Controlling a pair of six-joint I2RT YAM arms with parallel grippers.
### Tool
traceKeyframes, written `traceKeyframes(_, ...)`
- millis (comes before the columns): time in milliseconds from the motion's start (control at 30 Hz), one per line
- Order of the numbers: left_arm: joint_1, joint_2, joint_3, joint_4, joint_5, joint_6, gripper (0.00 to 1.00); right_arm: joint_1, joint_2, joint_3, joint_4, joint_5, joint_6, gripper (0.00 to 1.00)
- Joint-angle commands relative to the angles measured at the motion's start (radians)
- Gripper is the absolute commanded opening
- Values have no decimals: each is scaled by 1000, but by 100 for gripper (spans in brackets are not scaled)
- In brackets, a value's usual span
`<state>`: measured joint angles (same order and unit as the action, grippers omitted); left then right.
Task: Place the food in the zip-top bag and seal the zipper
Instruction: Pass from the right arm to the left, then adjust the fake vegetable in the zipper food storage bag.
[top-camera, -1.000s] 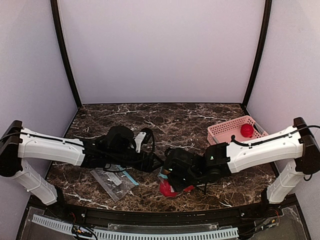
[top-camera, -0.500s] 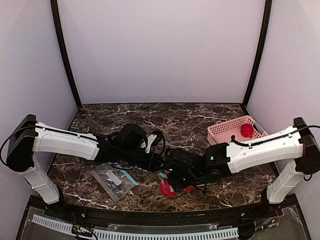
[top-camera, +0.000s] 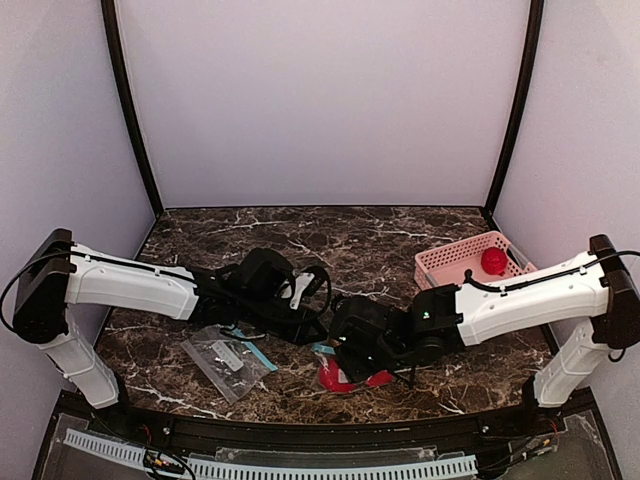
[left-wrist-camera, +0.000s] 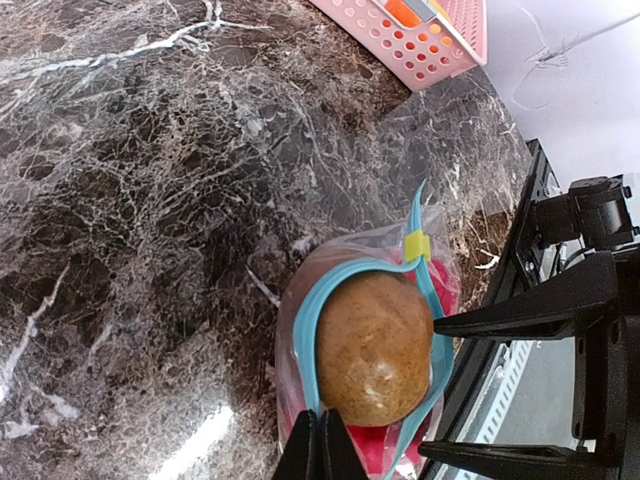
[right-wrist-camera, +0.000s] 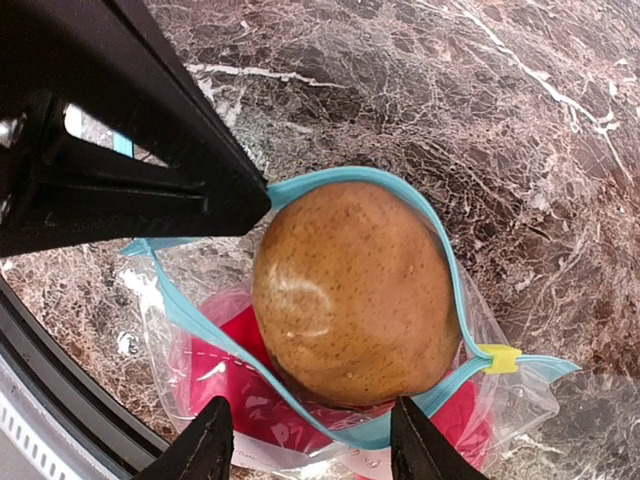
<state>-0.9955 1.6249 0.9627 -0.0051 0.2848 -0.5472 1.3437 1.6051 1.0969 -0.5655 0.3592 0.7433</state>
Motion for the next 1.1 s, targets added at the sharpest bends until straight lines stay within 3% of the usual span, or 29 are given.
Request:
traceKeyframes(0,-1,-39,-21,43,47,10,1,12,-76,5,-39,7,34,55)
traceKeyframes(167,-7,-109,-82,203,108,6,1,11,-175,39,-85,20,63,63)
traceKeyframes(333,-24,-121,-101,268,139,-2,1,6,-208,84,-137,25,86,63)
traceKeyframes(633,-45,-113,-122,295,69,-77,1,20,-117,154,-235,71,223,52)
traceKeyframes(1067,-69,-134,-180,357,39,-135,1,28,27,221,-243,91,237,55)
